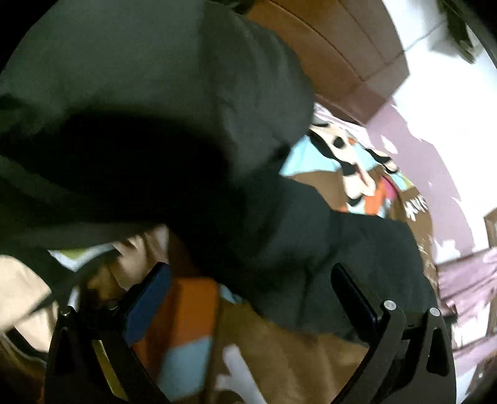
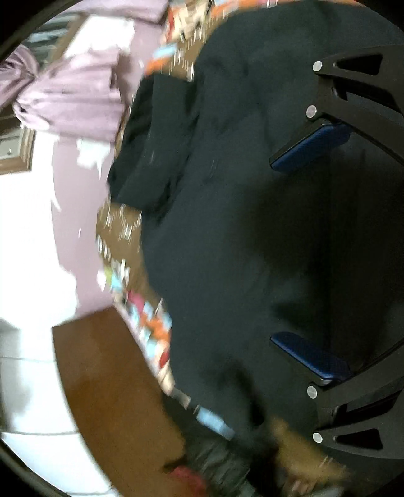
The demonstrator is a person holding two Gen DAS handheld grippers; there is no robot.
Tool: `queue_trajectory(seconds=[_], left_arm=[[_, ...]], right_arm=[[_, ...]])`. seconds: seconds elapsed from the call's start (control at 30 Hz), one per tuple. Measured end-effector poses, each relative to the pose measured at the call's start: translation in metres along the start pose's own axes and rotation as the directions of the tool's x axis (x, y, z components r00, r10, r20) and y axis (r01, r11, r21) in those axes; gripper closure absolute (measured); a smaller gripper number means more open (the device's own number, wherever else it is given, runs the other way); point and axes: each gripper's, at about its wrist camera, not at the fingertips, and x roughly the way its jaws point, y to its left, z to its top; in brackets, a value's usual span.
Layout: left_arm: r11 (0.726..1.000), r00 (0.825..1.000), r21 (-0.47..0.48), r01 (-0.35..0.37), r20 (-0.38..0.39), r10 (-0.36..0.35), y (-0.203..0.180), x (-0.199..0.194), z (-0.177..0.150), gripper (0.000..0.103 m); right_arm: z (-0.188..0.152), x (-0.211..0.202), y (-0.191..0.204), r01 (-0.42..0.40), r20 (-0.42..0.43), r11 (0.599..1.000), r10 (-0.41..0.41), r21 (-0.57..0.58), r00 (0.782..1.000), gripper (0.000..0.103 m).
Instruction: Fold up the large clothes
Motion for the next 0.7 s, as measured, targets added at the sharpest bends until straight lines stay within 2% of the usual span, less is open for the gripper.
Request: queue_trajectory(seconds=[0.07, 0.13, 0.2, 0.3, 0.37, 0.43, 0.47, 0.53, 0.7], left_arm=[[1.0, 1.0, -0.003, -0.019, 0.011, 0.02, 0.005, 0.002, 0.005, 0.003], [1.0, 1.0, 0.003, -0.006, 0.004, 0.006, 0.006, 0.008, 0.007, 0.003], [1.0, 1.0, 0.008, 0.015, -0.003, -0.015, 0.009, 0.014, 0.009, 0.003], [1.0, 1.0, 0.025, 0.002, -0.012, -0.002, 0.01, 0.023, 0.009, 0.006], [0.999, 1.0, 0.041, -0.009, -0.027, 0.01, 0.01, 0.028, 0.009, 0.019], [0.998, 0.998, 0.057, -0.013, -0.058, 0.016, 0.007, 0.035, 0.01, 0.039], [0.998, 0.997, 0.064, -0.016, -0.069, 0.021, 0.005, 0.037, 0.009, 0.045], [0.996, 0.997, 0.077, -0.036, -0.07, 0.042, 0.005, 0.037, 0.008, 0.066], [0.994, 0.998, 0.107, -0.02, -0.054, 0.026, 0.004, 0.025, 0.002, 0.098]], right_arm=[[0.007, 0.014, 0.013, -0.037, -0.025, 0.999, 0.037, 0.018, 0.999, 0.0], [0.006, 0.03, 0.026, -0.04, -0.05, 0.999, 0.04, 0.0, 0.998, 0.0], [-0.003, 0.045, 0.035, -0.029, -0.085, 0.999, 0.027, -0.03, 0.996, 0.0], [-0.021, 0.069, 0.044, 0.014, -0.139, 0.998, -0.023, -0.065, 0.99, 0.0], [-0.025, 0.073, 0.046, 0.03, -0.128, 0.997, -0.038, -0.07, 0.991, 0.0], [-0.028, 0.073, 0.049, 0.046, -0.116, 0.995, -0.056, -0.084, 0.992, 0.0], [-0.029, 0.073, 0.05, 0.051, -0.112, 0.995, -0.061, -0.089, 0.992, 0.0], [-0.031, 0.074, 0.05, 0.05, -0.103, 0.995, -0.059, -0.087, 0.993, 0.0], [-0.035, 0.073, 0.044, 0.03, -0.092, 0.998, -0.035, -0.063, 0.995, 0.0]])
